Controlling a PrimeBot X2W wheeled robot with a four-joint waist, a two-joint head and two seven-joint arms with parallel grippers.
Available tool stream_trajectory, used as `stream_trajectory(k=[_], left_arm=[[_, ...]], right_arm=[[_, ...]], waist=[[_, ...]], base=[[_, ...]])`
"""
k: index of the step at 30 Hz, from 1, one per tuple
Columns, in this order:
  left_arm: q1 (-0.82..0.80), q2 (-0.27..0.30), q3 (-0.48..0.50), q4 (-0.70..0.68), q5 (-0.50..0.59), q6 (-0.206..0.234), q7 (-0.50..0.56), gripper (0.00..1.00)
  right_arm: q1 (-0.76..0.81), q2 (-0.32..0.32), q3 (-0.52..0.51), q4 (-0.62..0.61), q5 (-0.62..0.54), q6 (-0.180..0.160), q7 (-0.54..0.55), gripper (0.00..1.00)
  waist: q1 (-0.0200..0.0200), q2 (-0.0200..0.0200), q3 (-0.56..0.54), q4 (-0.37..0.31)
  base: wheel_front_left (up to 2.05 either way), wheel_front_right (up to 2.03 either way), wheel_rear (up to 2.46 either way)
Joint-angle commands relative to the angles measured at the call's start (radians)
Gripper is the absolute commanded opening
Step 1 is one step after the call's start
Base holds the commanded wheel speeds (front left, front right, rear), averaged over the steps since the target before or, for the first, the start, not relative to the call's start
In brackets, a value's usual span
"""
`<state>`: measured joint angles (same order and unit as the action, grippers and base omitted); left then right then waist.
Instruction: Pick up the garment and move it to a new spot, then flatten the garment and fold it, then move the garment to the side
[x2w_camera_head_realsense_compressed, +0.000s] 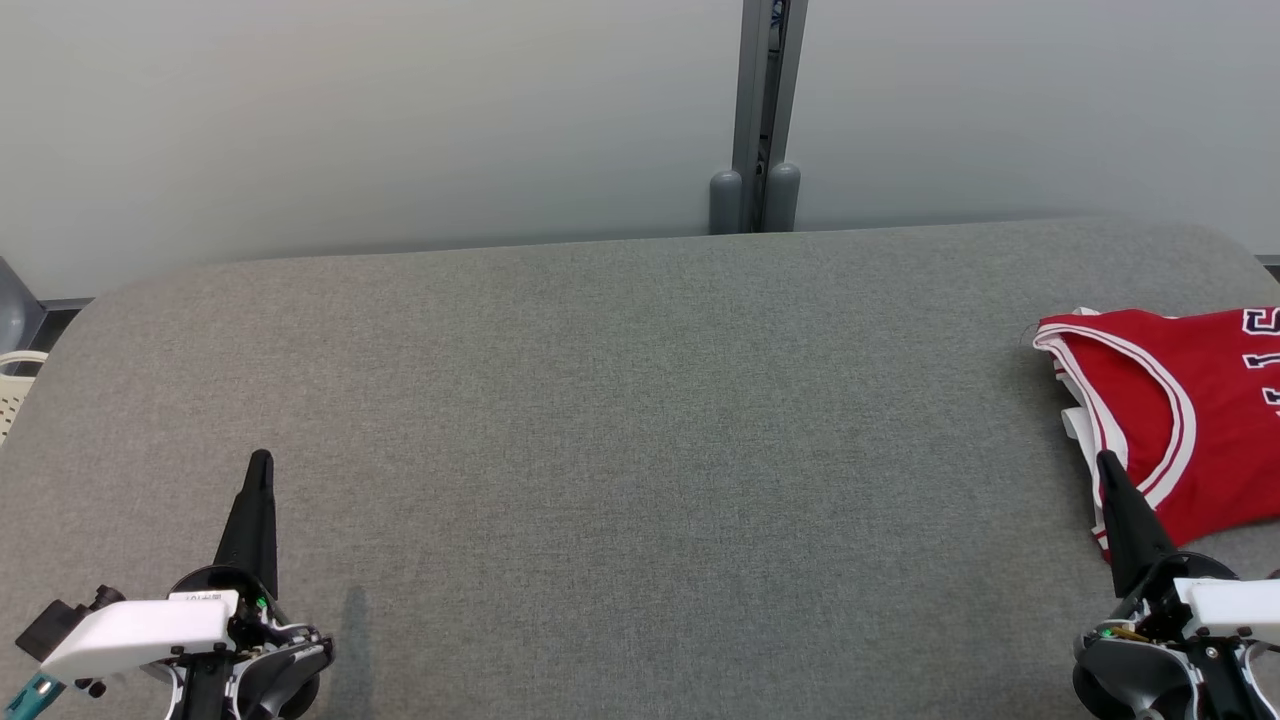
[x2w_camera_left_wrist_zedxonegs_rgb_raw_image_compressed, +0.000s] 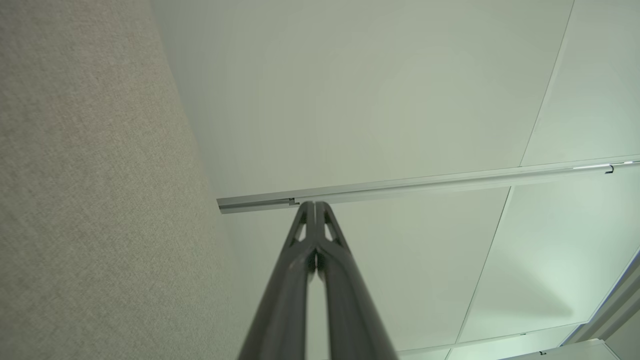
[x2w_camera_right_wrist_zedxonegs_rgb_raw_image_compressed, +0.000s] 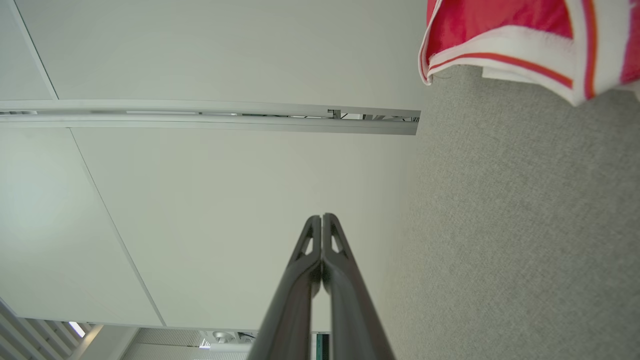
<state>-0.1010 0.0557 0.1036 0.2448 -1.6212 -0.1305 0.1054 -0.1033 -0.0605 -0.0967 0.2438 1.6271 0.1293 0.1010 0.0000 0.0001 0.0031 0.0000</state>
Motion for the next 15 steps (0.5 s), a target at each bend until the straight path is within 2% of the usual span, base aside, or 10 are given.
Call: stream_trajectory(k=[1,15], left_arm=[[-0.014,0.003,0.005,0.001,0.001,-0.005,0.004,0.00],[-0.014,0.002,0.007,0.001,0.003,-0.005,0.005,0.00]], right_arm=[[-0.009,-0.002,-0.005,0.002,-0.004,0.002,0.004,0.00],[-0.009,0.000,-0.007,0.002,-0.006,0.002,0.006,0.00]], waist=[[0.0000,-0.0001,0.000,0.000],[0.0000,-0.0001,0.000,0.000]], base=[[0.00,0.00,0.00],[0.00,0.00,0.00]])
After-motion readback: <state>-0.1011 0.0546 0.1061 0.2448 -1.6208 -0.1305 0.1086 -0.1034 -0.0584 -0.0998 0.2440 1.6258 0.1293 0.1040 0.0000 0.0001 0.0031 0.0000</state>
